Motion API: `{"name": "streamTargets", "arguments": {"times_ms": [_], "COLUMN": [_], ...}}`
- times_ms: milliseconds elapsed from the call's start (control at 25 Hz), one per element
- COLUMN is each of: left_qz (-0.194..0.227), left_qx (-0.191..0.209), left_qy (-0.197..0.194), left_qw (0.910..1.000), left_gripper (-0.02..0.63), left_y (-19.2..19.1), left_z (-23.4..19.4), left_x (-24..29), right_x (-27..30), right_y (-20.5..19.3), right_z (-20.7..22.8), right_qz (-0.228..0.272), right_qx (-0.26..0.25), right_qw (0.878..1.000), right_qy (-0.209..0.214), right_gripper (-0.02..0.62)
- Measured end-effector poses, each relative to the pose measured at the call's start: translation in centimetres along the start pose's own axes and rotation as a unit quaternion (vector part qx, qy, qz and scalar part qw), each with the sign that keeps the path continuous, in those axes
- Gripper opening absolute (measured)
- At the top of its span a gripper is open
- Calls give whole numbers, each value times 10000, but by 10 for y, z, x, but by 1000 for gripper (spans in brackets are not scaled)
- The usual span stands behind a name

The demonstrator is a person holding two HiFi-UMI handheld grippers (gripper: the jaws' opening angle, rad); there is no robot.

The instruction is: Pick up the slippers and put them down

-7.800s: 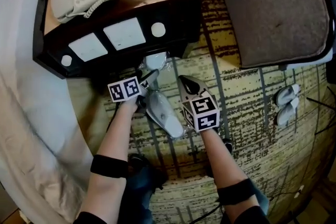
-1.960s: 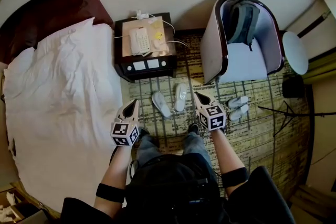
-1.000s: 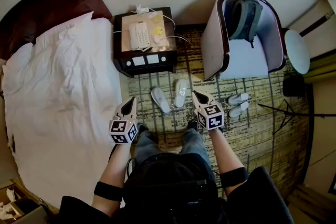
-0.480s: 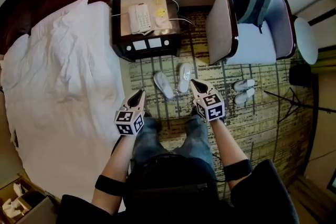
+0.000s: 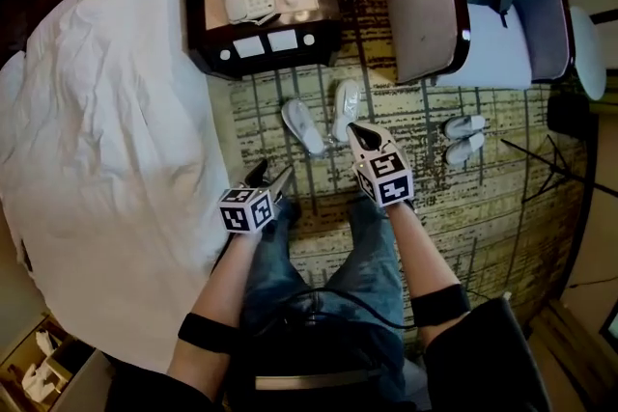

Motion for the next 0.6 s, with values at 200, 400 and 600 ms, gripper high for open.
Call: {"name": "streamTargets", "arguments": {"times_ms": [200,400,600], "left_qz": [-349,-641,-703], "left_qx": [-479,-946,-1302], "left_qy": [-112,-222,-200], "left_qw": [9982,9932,9888], "left_gripper": [364,399,399], "left_y": [-49,-101,-153], "left_z": [-59,-121,-189], "left_x": [72,161,248], "right_x": [70,151,236], "right_y": [-52,-118,-195], "right_z": [11,21,18], "right_qz": [-131,-355,-547], "right_qx": [108,77,-37], "right_qw": [9999,9993,9982], "right_qy": [-4,91,233], "right_gripper": [2,2,2]}}
Point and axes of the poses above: the fingertips, and each gripper's own axes: x forward along the fingers, z to its right, y out of its top, the point moved 4 cm from there along -x, backward along the fingers, and after that the axes turned 5 degrees about -x, right-handed, at the moved point
